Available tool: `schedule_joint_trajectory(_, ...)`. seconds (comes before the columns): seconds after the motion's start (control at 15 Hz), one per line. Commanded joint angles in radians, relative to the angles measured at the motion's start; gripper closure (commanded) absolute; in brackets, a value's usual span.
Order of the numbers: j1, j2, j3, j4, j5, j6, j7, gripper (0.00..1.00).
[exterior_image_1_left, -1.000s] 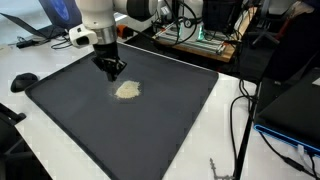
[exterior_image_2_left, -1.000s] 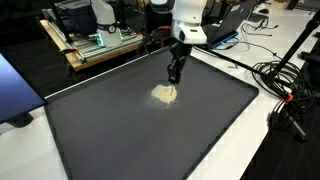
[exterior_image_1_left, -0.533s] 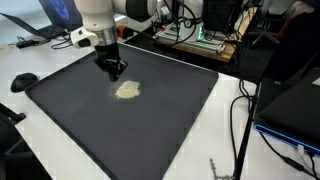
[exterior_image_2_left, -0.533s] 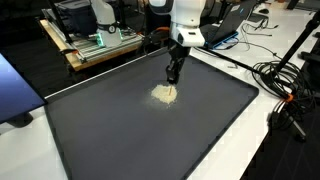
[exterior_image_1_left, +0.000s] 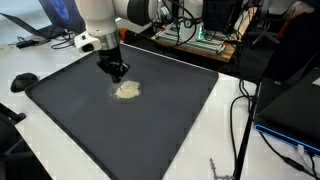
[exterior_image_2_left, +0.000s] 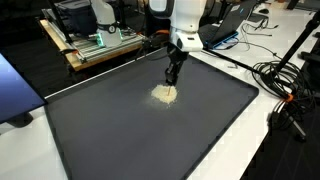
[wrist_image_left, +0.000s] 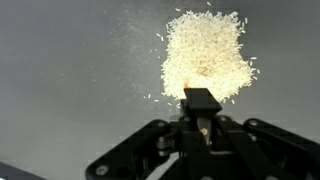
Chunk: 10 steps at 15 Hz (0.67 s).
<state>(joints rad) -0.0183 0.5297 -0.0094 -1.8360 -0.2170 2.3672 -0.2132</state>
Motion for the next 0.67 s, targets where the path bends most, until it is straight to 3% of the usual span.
schedule_joint_trajectory(0.0, -0.01, 0.027, 0.013, 0.008, 0.016, 0.002, -0.026, 0.97)
schedule_joint_trajectory(0.6, -0.011, 0.052, 0.016, 0.011, 0.012, 0.011, -0.04, 0.97)
